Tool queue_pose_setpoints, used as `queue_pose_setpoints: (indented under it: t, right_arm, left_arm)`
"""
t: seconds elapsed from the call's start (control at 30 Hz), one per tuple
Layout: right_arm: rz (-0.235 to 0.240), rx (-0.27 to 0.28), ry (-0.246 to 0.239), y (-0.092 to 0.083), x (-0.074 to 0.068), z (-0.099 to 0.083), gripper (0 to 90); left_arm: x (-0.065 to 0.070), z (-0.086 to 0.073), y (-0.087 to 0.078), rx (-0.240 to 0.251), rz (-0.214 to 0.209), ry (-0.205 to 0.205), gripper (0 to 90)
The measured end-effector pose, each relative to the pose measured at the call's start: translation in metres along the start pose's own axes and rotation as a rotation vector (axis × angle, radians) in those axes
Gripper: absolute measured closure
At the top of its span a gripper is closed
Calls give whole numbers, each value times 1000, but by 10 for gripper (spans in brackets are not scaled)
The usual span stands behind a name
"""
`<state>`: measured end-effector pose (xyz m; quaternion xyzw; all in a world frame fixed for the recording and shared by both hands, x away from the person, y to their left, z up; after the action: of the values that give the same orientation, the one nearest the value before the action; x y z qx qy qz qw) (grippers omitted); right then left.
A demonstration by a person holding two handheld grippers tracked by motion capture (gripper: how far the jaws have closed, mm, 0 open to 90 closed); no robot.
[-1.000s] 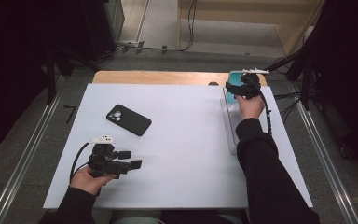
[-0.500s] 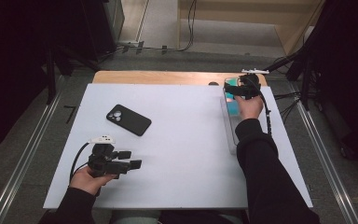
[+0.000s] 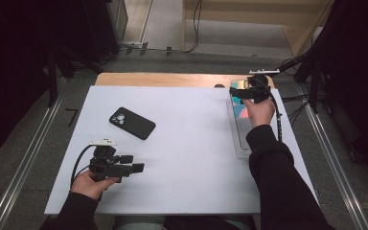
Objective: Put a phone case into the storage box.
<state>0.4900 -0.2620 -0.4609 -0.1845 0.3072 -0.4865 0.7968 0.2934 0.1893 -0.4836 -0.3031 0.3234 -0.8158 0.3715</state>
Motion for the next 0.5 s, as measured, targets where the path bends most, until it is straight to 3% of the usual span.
queue_pose_setpoints:
  t: [0.2,0.3,0.5]
  right_arm:
    - [81,-32,3,-14,-16,-2,14]
    - [114,-55,-22,-21,-26,-4,137]
    - [246,-73,-29,-31,-51,-10,174]
  left_arm:
    - [-1,1,-2,1,2,-5,292]
    - [-2,1,-2,-5,-1,-19,292]
    - [-4,2,-3,-8,0,-32,291]
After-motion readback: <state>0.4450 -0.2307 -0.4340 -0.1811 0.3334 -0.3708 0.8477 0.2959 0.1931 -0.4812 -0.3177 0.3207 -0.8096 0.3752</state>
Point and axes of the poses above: each handheld gripper's, and its own axes: y roughly forward along the jaws, z roughly out of its top, x roughly to its right, the point moved 4 cm from there along y, roughly forward along the jaws, and after that the axes turned 15 degrees about z, right-handed, at the moved point
